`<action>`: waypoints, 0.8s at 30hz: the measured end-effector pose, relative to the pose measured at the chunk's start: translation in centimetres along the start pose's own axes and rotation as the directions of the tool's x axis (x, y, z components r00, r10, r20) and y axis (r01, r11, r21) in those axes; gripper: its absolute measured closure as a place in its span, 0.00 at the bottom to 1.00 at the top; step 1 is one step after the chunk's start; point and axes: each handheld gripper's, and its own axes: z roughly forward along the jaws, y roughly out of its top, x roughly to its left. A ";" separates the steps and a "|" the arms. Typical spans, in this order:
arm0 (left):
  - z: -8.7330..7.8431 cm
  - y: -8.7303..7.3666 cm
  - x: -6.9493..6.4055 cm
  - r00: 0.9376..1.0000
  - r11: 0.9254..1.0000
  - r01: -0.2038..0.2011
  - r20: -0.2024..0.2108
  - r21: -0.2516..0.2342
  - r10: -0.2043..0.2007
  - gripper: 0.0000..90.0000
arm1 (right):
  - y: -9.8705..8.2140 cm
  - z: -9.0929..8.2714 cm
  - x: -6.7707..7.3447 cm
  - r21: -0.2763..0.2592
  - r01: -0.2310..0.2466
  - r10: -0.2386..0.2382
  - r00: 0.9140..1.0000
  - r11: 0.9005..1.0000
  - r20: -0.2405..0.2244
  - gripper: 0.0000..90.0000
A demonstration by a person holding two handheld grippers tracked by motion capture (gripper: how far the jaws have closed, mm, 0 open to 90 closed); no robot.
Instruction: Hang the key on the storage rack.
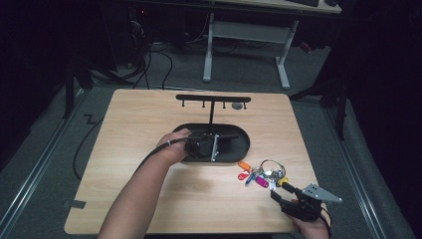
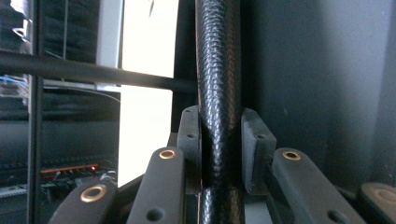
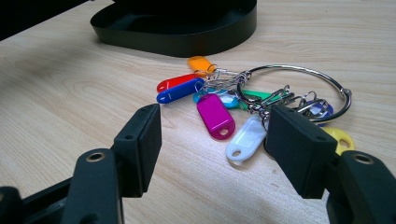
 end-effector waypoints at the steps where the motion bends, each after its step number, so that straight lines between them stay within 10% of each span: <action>1: 0.0 0.0 -0.1 1.000 1.000 0.003 0.004 0.005 -0.003 0.81 | 0.0 0.0 0.0 -0.001 0.002 -0.002 1.000 1.000 0.000 0.40; 15: 0.2 -0.2 -0.5 0.993 0.997 0.048 0.104 0.065 -0.054 0.72 | 0.0 0.1 0.0 0.005 -0.001 0.001 1.000 1.000 -0.007 0.40; 24: -0.5 -0.9 -0.6 0.974 0.985 0.162 0.152 0.067 -0.170 0.63 | 0.0 0.1 0.1 0.006 0.004 -0.004 1.000 1.000 -0.006 0.40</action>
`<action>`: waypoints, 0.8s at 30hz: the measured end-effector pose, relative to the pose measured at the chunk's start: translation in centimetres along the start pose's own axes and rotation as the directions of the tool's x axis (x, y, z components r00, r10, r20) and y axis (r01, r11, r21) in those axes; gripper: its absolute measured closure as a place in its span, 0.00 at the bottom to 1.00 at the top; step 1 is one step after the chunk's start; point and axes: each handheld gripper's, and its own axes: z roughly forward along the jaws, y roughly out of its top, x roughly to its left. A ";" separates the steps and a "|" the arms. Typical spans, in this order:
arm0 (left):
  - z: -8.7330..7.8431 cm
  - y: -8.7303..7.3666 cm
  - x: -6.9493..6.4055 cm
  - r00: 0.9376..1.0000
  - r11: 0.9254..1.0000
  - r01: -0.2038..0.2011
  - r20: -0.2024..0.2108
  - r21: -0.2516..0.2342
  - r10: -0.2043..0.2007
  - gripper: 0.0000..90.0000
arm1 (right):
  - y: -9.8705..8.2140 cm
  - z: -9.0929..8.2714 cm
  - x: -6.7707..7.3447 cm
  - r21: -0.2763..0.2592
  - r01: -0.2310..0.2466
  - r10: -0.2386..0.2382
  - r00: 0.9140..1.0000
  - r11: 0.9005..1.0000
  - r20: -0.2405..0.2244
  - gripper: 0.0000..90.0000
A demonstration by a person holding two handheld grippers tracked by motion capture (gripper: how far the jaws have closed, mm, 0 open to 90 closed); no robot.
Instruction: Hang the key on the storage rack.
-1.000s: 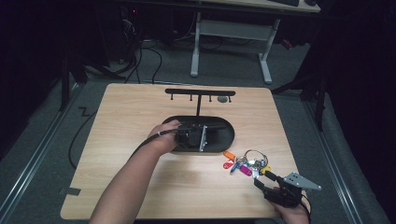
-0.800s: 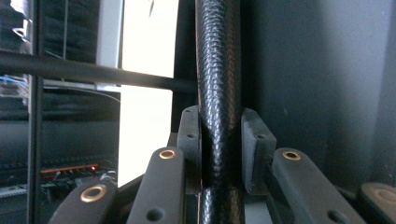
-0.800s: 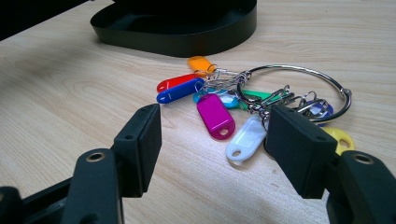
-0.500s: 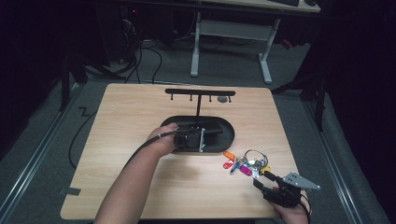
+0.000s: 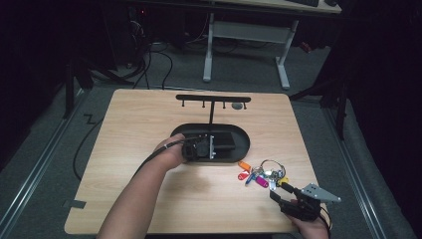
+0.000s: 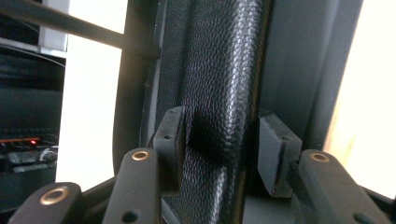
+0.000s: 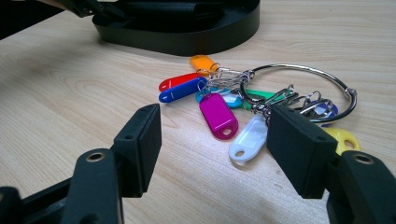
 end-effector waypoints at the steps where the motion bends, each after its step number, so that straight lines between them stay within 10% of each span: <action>1: 0.0 0.0 0.0 1.000 1.000 0.000 0.000 0.000 0.000 0.63 | 0.0 0.0 0.0 0.000 0.000 0.000 1.000 1.000 0.000 0.40; 15: -4.4 -1.3 -0.9 0.988 0.980 0.155 0.002 -0.123 -0.156 0.62 | 0.0 0.0 0.1 0.010 0.014 -0.015 1.000 1.000 0.008 0.40; 24: -5.6 -3.9 -3.1 0.948 0.932 0.317 0.069 -0.173 -0.310 0.58 | 0.0 0.2 0.2 0.025 0.029 -0.029 1.000 0.999 0.006 0.40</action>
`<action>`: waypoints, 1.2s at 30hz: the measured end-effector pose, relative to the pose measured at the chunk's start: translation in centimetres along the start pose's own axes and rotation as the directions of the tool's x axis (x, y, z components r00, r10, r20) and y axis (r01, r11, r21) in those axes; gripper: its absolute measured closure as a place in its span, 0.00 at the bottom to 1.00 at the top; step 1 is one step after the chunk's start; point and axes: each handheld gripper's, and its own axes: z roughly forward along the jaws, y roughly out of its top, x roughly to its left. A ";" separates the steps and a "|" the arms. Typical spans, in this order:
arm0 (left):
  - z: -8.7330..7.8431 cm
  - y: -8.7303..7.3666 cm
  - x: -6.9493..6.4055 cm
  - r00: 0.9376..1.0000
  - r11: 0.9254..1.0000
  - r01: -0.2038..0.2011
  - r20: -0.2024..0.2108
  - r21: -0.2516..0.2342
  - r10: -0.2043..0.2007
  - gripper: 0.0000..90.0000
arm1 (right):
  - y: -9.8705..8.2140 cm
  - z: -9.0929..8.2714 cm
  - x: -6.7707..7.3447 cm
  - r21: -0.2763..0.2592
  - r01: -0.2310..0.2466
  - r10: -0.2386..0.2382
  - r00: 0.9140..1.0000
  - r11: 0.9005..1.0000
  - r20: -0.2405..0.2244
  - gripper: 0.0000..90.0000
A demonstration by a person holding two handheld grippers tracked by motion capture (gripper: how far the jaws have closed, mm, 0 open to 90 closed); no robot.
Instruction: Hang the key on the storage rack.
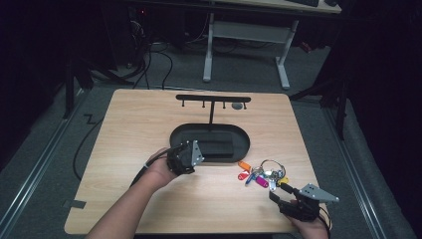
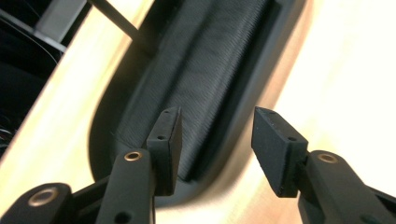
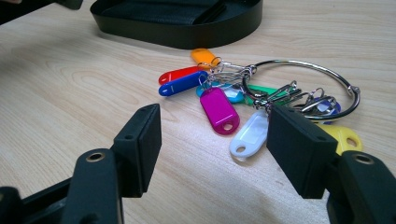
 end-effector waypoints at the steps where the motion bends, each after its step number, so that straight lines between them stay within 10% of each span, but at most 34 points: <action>1: -0.2 -0.5 -0.3 1.000 1.000 0.015 0.005 -0.005 -0.015 0.58 | 0.0 0.0 0.0 0.002 0.001 -0.001 1.000 1.000 0.001 0.40; 22: -5.6 -10.1 -6.0 0.968 0.966 0.250 0.054 -0.065 -0.246 0.53 | -0.1 0.2 0.0 0.019 0.007 -0.008 1.000 1.000 0.008 0.40; 28: -7.2 -12.5 -7.5 0.932 0.930 0.356 0.105 -0.091 -0.347 0.55 | -0.3 0.1 0.0 0.033 0.010 -0.011 1.000 0.999 0.026 0.40; 30: -7.9 -12.5 -7.5 0.936 0.930 0.349 0.092 -0.115 -0.340 0.53 | -0.1 0.0 0.1 0.039 0.016 -0.018 0.999 0.999 0.043 0.40; 34: -8.2 -12.9 -6.9 0.912 0.902 0.405 0.130 -0.151 -0.388 0.52 | 0.8 -0.3 0.0 0.080 0.020 -0.028 0.994 0.997 0.103 0.44; 36: -8.2 -13.1 -6.7 0.910 0.900 0.409 0.141 -0.153 -0.390 0.51 | 1.7 -0.4 -0.2 0.098 0.006 -0.020 0.990 0.995 0.140 0.45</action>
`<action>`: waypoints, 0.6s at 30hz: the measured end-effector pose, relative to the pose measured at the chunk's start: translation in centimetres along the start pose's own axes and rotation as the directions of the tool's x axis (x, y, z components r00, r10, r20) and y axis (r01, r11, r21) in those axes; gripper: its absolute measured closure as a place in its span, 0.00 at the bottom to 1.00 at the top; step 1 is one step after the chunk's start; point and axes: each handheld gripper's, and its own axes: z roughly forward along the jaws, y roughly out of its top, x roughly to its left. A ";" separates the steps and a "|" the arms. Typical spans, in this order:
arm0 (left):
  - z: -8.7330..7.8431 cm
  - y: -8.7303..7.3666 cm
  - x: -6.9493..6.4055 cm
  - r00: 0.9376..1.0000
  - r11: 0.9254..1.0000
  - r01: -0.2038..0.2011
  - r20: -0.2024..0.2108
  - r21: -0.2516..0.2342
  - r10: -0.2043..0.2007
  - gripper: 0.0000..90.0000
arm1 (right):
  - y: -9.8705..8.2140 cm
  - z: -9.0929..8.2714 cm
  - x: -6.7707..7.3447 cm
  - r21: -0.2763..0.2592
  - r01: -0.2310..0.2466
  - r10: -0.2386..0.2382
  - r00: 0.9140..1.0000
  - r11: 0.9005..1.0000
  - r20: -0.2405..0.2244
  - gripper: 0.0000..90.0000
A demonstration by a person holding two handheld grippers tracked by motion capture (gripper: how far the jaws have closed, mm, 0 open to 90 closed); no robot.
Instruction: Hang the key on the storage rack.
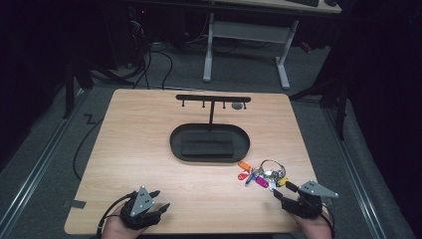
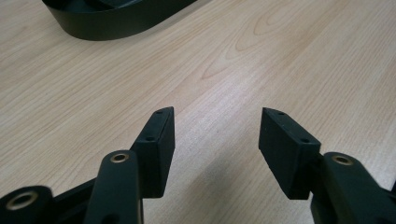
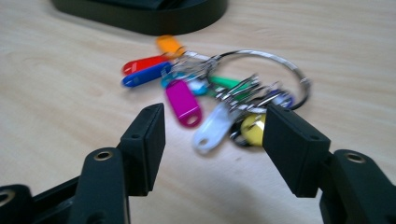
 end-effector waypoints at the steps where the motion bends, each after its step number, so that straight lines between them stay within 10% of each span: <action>1: 0.0 -0.1 0.0 1.000 1.000 -0.006 0.000 0.001 0.006 0.51 | 0.4 0.0 -0.1 0.007 0.000 -0.001 1.000 1.000 0.010 0.45; 10: -0.3 -0.2 -0.2 0.999 0.999 -0.045 0.030 -0.011 0.045 0.51 | 5.0 1.7 -2.2 0.221 -0.003 -0.015 0.997 0.975 0.082 0.58; 14: -0.2 -0.3 -0.1 0.999 0.999 -0.041 0.033 -0.003 0.041 0.51 | 6.8 3.6 -3.2 0.332 -0.002 -0.027 0.996 0.943 0.083 0.62; 18: 0.3 -0.4 -0.3 0.997 0.999 -0.048 0.054 0.021 0.047 0.51 | 8.1 5.6 -4.3 0.462 0.004 -0.062 0.992 0.887 0.111 0.65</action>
